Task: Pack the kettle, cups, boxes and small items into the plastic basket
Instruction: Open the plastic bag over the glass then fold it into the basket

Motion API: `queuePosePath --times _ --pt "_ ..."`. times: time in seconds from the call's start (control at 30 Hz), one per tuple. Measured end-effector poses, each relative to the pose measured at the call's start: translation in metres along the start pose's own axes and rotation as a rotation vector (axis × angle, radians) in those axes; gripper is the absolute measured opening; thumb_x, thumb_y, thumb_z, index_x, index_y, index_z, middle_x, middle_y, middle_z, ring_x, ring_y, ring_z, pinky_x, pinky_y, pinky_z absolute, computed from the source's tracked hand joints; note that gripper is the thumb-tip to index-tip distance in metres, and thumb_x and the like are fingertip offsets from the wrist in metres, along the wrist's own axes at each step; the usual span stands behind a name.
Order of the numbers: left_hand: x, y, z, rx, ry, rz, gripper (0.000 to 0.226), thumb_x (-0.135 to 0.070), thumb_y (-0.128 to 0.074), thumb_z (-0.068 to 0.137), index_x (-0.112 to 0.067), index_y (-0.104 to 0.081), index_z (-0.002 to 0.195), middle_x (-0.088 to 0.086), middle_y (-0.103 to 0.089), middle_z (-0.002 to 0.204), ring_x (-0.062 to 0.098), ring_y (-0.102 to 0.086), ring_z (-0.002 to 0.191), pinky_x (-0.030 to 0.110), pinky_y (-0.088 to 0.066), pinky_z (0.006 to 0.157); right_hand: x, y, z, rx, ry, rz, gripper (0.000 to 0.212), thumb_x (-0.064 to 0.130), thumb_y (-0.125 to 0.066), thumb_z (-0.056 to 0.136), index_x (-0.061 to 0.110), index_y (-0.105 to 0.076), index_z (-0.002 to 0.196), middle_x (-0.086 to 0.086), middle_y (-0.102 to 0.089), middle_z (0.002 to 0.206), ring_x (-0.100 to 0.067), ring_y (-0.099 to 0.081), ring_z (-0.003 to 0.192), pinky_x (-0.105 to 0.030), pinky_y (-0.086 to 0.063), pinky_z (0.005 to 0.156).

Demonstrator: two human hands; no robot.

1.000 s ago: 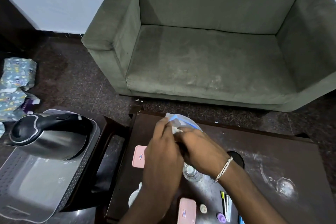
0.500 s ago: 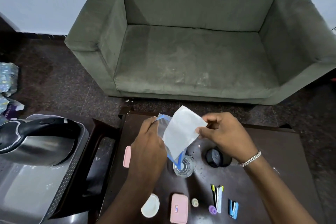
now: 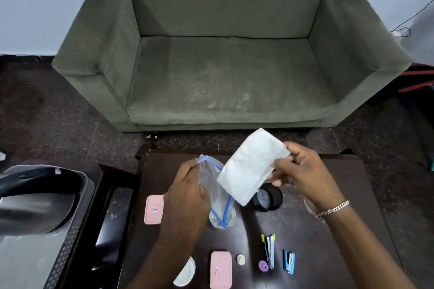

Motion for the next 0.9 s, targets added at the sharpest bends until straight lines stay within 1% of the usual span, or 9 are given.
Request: queuePosePath --times 0.13,0.2,0.27,0.4,0.5,0.57,0.67,0.8,0.9 --pt "-0.01 -0.01 0.0 0.035 -0.044 -0.008 0.051 0.003 -0.057 0.088 -0.013 -0.064 0.136 -0.011 -0.053 0.147 0.018 -0.063 0.119 0.033 -0.05 0.101 -0.004 0.014 -0.004 0.005 0.085 -0.003 0.072 -0.017 -0.056 0.089 0.037 -0.06 0.137 -0.009 -0.066 0.062 -0.025 -0.071 0.057 -0.029 -0.058 0.051" --pt "-0.015 -0.016 0.001 0.048 -0.059 -0.018 0.051 0.005 -0.057 0.087 -0.01 -0.064 0.136 -0.008 -0.054 0.146 0.019 -0.063 0.121 0.035 -0.05 0.104 -0.004 0.018 -0.006 0.016 0.149 -0.022 0.082 -0.017 -0.055 0.09 0.047 -0.053 0.142 -0.008 -0.068 0.07 -0.023 -0.068 0.059 -0.031 -0.057 0.052" --pt "-0.017 -0.02 0.002 0.046 -0.061 -0.009 0.05 0.005 -0.058 0.088 -0.012 -0.065 0.134 -0.009 -0.055 0.145 0.018 -0.062 0.12 0.032 -0.048 0.102 -0.005 0.022 -0.01 0.027 0.196 -0.023 0.072 -0.017 -0.052 0.091 0.038 -0.062 0.137 -0.008 -0.071 0.079 -0.021 -0.062 0.058 -0.029 -0.056 0.052" --pt "-0.023 -0.03 0.004 0.064 -0.078 0.005 0.051 0.004 -0.058 0.087 -0.014 -0.065 0.135 -0.01 -0.055 0.144 0.017 -0.062 0.119 0.032 -0.047 0.102 -0.006 0.037 -0.019 -0.017 0.225 -0.078 0.044 -0.002 -0.051 0.091 0.02 -0.077 0.118 -0.01 -0.069 0.069 -0.016 -0.06 0.056 -0.029 -0.054 0.054" --pt "-0.025 -0.035 0.004 0.074 -0.087 0.018 0.051 0.002 -0.059 0.088 -0.014 -0.064 0.136 -0.01 -0.055 0.144 0.016 -0.062 0.12 0.034 -0.048 0.101 -0.002 0.052 -0.024 -0.154 0.286 -0.194 0.015 0.022 -0.07 0.092 0.023 -0.083 0.1 0.003 -0.08 0.088 -0.008 -0.071 0.075 -0.02 -0.054 0.067" --pt "-0.027 -0.038 0.004 0.076 -0.094 0.021 0.05 0.001 -0.06 0.088 -0.014 -0.064 0.135 -0.012 -0.055 0.143 0.015 -0.061 0.119 0.034 -0.048 0.1 -0.004 0.061 -0.024 -0.242 0.286 -0.238 0.004 0.025 -0.081 0.086 0.024 -0.082 0.09 0.005 -0.08 0.094 -0.01 -0.073 0.084 -0.023 -0.053 0.074" --pt "-0.028 -0.042 0.004 0.078 -0.106 0.03 0.05 0.001 -0.061 0.088 -0.014 -0.064 0.136 -0.011 -0.055 0.143 0.015 -0.062 0.116 0.034 -0.049 0.097 -0.011 0.072 -0.022 -0.297 0.253 -0.204 0.024 0.02 -0.087 0.078 0.024 -0.076 0.098 0.006 -0.077 0.093 -0.018 -0.068 0.079 -0.034 -0.053 0.071" --pt "-0.027 -0.044 0.006 0.081 -0.108 0.041 0.05 0.001 -0.061 0.089 -0.013 -0.064 0.136 -0.008 -0.056 0.143 0.018 -0.063 0.119 0.036 -0.05 0.097 -0.027 0.089 -0.017 -0.303 0.165 -0.254 0.077 0.01 -0.09 0.074 0.04 -0.056 0.137 0.01 -0.072 0.111 -0.011 -0.07 0.1 -0.027 -0.057 0.087" --pt "-0.025 -0.045 0.005 0.083 -0.112 0.043 0.049 0.0 -0.06 0.089 -0.012 -0.064 0.136 -0.009 -0.056 0.143 0.017 -0.063 0.119 0.037 -0.05 0.099 -0.043 0.094 -0.014 -0.283 0.104 -0.237 0.059 0.004 -0.086 0.076 0.027 -0.069 0.127 0.016 -0.076 0.112 0.001 -0.07 0.101 -0.016 -0.054 0.087"
Point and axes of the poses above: each hand's wrist, its own z-axis towards the middle knuckle, its own y-axis out of the back of the hand, x = y × z, the point moved 6 cm from there along z, towards the middle knuckle
